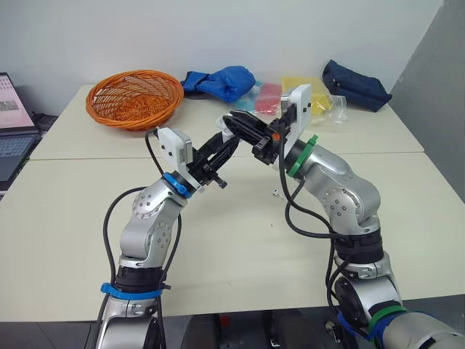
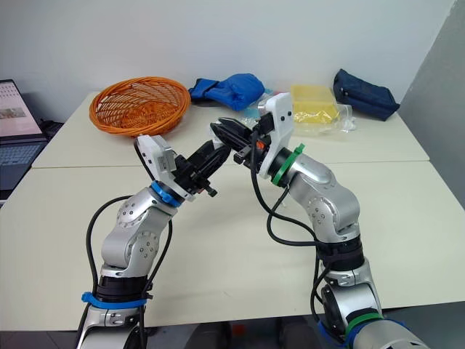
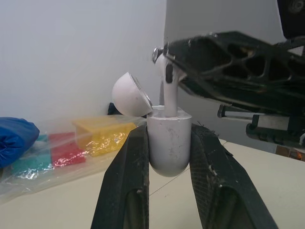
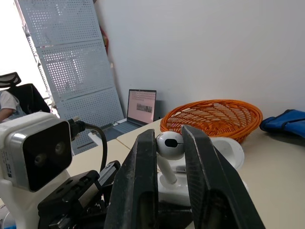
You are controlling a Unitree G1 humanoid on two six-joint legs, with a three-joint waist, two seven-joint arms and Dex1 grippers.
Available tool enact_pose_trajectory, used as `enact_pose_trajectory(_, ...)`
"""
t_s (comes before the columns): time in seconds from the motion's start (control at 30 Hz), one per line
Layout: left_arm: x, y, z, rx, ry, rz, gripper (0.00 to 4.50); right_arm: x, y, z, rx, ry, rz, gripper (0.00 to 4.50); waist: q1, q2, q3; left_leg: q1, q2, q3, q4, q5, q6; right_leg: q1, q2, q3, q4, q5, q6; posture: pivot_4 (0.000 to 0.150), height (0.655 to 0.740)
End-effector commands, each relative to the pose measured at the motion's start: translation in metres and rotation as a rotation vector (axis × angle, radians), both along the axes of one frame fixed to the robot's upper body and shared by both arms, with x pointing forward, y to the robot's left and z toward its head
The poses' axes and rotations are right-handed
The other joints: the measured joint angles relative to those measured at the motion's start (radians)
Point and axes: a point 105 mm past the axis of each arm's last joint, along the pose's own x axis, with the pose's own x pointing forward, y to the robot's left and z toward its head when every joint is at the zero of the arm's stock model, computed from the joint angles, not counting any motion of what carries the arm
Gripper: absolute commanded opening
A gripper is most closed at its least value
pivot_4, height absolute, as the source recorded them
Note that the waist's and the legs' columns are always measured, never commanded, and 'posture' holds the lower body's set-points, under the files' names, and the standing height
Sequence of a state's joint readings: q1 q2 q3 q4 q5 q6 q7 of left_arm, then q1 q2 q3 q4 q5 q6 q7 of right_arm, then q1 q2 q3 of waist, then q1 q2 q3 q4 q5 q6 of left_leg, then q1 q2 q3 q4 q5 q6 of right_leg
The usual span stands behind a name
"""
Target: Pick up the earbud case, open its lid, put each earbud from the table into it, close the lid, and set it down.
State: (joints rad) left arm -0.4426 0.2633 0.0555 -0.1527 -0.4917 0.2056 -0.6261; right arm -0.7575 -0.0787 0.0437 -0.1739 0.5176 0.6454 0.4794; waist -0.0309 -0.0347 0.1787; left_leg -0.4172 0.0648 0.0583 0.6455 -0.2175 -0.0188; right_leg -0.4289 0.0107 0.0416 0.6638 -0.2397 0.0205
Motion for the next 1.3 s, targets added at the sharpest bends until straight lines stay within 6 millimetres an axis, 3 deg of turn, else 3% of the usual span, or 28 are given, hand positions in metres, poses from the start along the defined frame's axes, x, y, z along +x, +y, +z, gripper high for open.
enact_pose_trajectory(0.03, -0.006, 0.001, 0.014, -0.008, -0.069, -0.005, 0.79, -0.004, 0.000, 0.008, 0.026, -0.025, 0.013, 0.39, 0.000, 0.000, 0.000, 0.000, 0.000, 0.000, 0.000, 0.000, 0.000, 0.000, 0.000, 0.000, 0.000, 0.000, 0.000, 0.150, 0.7400)
enact_pose_trajectory(0.87, -0.009, 0.001, 0.017, -0.007, -0.076, -0.009, 0.79, 0.002, 0.000, -0.007, -0.010, 0.001, -0.005, 0.39, 0.000, 0.000, 0.000, 0.000, 0.000, 0.000, 0.000, 0.000, 0.000, 0.000, 0.000, 0.000, 0.000, 0.000, 0.000, 0.150, 0.7400)
enact_pose_trajectory(1.03, -0.009, 0.001, 0.017, -0.005, -0.074, -0.011, 0.79, 0.002, 0.001, -0.006, -0.009, -0.007, -0.010, 2.11, 0.000, 0.000, 0.000, 0.000, 0.000, 0.000, 0.000, 0.000, 0.000, 0.000, 0.000, 0.000, 0.000, 0.000, 0.000, 0.150, 0.7400)
enact_pose_trajectory(1.3, -0.009, 0.000, 0.016, -0.002, -0.068, -0.018, 0.79, 0.001, -0.001, -0.001, 0.008, -0.027, -0.017, 2.11, 0.000, 0.000, 0.000, 0.000, 0.000, 0.000, 0.000, 0.000, 0.000, 0.000, 0.000, 0.000, -0.001, 0.000, 0.000, 0.150, 0.7400)
